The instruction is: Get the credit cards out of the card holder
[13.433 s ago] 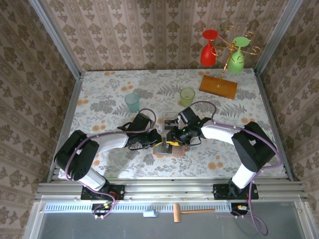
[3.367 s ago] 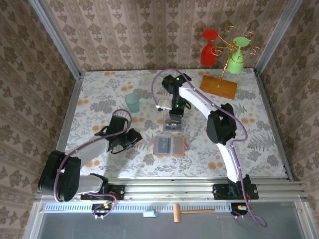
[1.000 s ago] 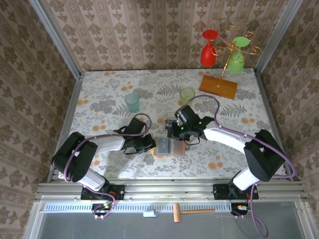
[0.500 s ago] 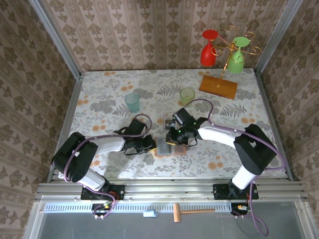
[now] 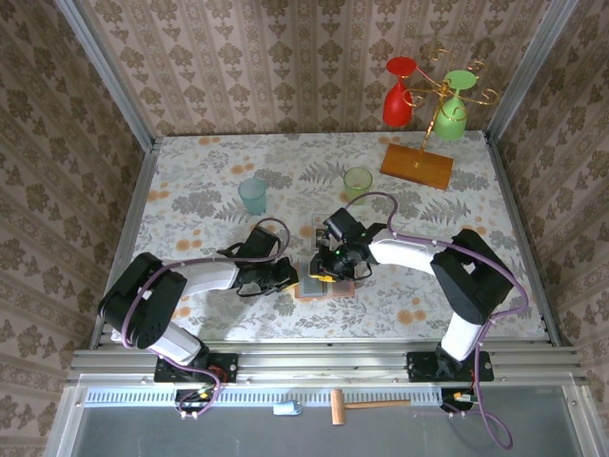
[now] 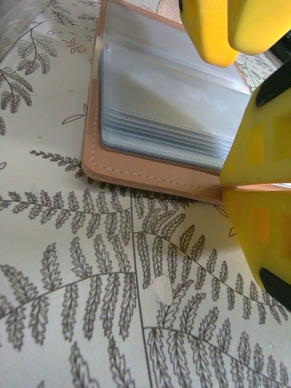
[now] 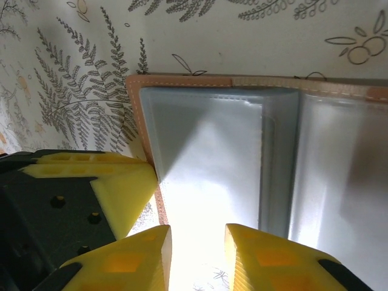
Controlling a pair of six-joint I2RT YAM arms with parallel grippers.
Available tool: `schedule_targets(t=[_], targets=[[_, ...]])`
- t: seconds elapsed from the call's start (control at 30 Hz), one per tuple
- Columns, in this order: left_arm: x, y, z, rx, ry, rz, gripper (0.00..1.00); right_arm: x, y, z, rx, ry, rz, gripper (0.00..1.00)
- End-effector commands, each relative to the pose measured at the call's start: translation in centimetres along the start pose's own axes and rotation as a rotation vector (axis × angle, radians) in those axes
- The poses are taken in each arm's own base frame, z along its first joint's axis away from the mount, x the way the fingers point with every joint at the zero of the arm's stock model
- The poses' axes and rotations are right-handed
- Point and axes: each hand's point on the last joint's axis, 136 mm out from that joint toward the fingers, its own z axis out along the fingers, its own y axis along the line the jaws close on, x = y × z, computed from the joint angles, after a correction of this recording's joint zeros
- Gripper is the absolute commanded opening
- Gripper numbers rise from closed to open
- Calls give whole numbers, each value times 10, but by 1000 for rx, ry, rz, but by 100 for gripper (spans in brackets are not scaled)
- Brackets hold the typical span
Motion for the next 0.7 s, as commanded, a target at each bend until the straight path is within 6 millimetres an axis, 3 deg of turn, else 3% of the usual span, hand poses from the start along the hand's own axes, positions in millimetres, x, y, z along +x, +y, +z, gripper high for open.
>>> schedule_targets(t=[0.0, 0.67], targets=[[-1, 6, -4, -18, -17, -7, 11, 4, 2, 5, 6, 44, -12, 30], [-1, 14, -4, -35, -14, -21, 11, 6, -12, 8, 80, 54, -31, 33]])
